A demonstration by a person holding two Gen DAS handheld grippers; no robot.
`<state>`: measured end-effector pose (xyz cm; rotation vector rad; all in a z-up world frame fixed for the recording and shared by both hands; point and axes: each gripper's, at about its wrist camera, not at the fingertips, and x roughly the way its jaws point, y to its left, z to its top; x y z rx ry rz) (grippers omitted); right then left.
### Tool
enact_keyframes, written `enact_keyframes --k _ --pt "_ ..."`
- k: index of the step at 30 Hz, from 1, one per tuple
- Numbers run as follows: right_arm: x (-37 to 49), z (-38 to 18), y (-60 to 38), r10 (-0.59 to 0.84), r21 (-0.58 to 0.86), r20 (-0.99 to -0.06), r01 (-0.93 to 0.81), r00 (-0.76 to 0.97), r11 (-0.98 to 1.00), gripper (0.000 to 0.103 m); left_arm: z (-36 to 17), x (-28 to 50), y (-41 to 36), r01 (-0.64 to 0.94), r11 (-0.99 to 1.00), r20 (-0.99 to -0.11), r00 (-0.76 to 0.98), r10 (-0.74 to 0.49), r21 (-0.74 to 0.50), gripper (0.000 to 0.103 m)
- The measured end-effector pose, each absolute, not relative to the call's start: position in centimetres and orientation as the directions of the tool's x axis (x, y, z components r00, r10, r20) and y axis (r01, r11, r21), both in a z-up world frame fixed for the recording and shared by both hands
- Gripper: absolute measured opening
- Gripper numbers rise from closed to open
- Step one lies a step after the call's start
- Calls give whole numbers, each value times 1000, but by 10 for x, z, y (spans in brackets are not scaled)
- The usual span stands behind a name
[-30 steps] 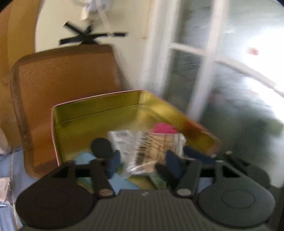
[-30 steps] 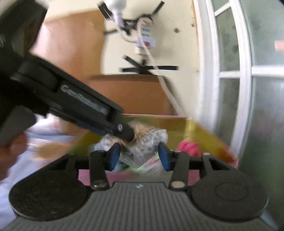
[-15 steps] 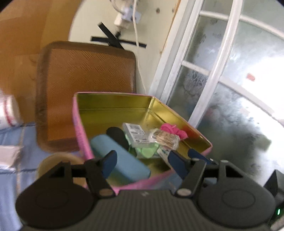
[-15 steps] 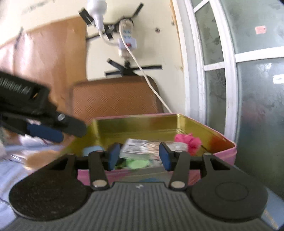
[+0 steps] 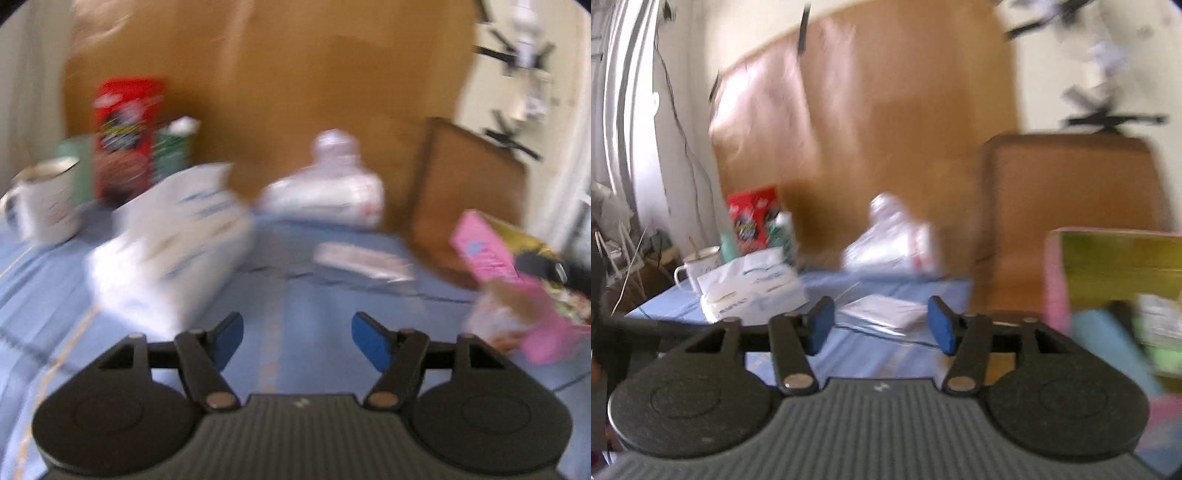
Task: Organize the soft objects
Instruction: 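Move the right gripper to the clear plastic packet and grasp it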
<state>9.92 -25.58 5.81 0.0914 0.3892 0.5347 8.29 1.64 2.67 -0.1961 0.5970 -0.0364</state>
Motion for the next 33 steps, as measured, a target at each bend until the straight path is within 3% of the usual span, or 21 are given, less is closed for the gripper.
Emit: enact_keyframes --k 2,6,8,12,15,17,18,22,29,32,33 --pt "138 49 -225 494 253 -407 -425 768 869 79 20 78 32 -41 976 -542 836 -84 -214 67" --pt "206 16 -198 417 367 -540 -241 731 898 82 6 77 47 -47 961 -527 843 -108 -271 69" --pt "233 1 -185 341 331 -597 -164 727 929 82 7 76 50 -43 953 -505 855 -121 -301 70" --pt "269 -12 -162 245 178 -652 -169 717 969 88 9 74 52 -15 942 -481 862 -158 -336 70" --pt "286 -24 -168 226 172 -696 -147 682 974 90 5 69 56 -6 935 -474 863 -175 -356 70" --pt "283 -28 -172 258 189 -686 -177 680 966 88 4 69 59 -9 926 -471 863 -184 -378 71" --pt "280 -28 -170 268 177 -683 -202 680 963 82 2 69 62 -15 921 -472 862 -186 -390 71" --pt "256 -20 -174 388 279 -677 -269 626 922 47 -3 73 75 -50 888 -484 852 -201 -457 71" --pt "163 -11 -160 587 358 -645 -486 488 797 45 -10 71 94 -98 836 -478 853 -209 -540 71" --pt "125 -5 -159 604 294 -615 -564 506 772 46 -10 70 98 -107 827 -473 857 -205 -552 74" --pt "114 -1 -161 594 247 -594 -581 542 776 52 -10 70 99 -108 825 -472 857 -206 -555 74"
